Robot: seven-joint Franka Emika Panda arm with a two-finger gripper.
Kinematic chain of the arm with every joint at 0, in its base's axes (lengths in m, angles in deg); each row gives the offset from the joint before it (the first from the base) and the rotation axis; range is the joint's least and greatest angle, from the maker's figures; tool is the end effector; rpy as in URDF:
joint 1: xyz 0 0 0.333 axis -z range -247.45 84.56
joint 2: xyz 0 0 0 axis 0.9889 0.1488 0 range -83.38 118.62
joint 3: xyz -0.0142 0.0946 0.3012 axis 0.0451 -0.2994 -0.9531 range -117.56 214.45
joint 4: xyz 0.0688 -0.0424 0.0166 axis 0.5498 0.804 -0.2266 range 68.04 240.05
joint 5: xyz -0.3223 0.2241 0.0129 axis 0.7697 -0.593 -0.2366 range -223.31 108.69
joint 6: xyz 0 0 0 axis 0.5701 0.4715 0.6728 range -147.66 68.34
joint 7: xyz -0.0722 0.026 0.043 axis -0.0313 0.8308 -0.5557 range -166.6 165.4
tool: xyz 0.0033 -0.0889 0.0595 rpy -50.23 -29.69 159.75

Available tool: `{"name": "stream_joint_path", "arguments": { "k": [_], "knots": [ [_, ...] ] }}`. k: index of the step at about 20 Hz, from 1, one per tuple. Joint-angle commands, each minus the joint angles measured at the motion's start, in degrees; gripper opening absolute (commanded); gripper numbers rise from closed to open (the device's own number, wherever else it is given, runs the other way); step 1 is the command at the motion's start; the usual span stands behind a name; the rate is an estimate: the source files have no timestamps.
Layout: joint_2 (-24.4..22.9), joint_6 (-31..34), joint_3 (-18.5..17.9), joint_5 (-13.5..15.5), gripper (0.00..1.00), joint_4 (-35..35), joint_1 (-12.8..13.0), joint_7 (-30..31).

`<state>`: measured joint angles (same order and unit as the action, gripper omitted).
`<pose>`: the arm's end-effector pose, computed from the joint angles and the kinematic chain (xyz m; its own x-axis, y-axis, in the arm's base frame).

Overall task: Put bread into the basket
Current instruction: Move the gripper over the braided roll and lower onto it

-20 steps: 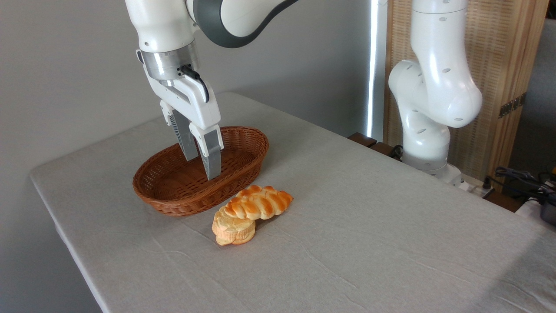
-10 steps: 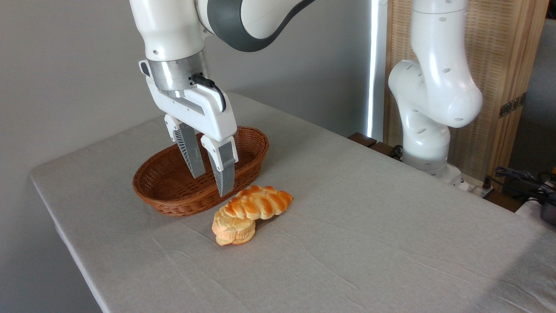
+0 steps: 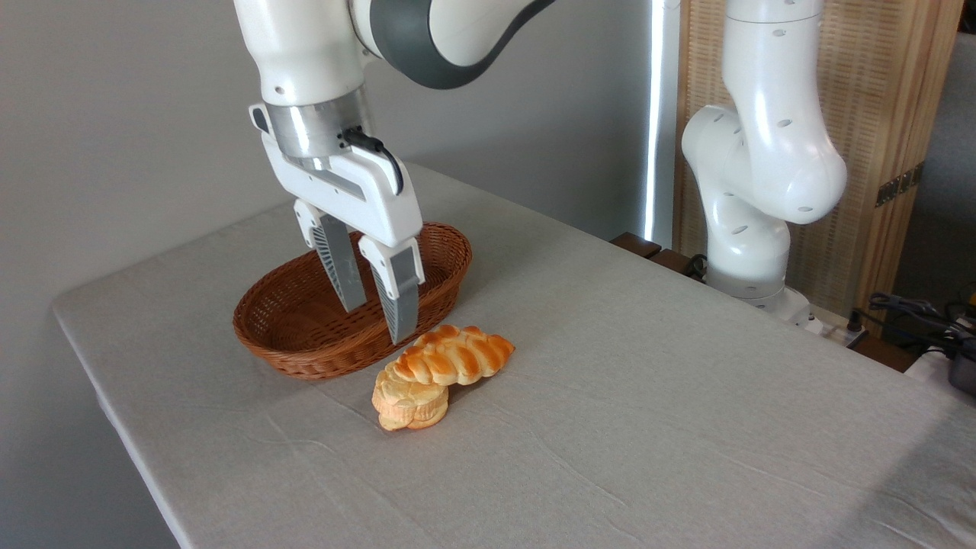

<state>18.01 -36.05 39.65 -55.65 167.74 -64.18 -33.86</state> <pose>0.5574 -0.0856 0.5270 0.7509 -0.6604 0.0048 -0.6602 -0.7505 0.0293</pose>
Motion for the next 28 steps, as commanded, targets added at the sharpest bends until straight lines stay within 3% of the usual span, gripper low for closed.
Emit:
{"name": "stream_joint_path", "arguments": {
  "k": [1,6,10,23,24,26,27,28],
  "knots": [
    [-1.8,-0.8,-1.1,-0.9,1.00,4.6,0.3,-1.8],
    [-2.1,-1.7,-1.7,-0.9,1.00,9.5,0.2,-10.9],
    [-3.5,-2.7,-1.8,-0.9,1.00,12.7,0.1,-13.6],
    [-2.7,-3.8,-1.7,0.4,0.99,13.5,0.2,-13.5],
    [-2.7,-4.6,-1.7,0.4,0.87,13.5,0.2,-13.4],
    [-2.7,-5.4,-1.7,2.1,0.51,13.4,0.2,-13.5],
    [-2.7,-6.1,-1.7,3.1,0.40,13.5,0.2,-13.6],
    [-2.7,-6.8,-1.7,3.2,0.38,13.5,0.2,-13.6]
  ]
}}
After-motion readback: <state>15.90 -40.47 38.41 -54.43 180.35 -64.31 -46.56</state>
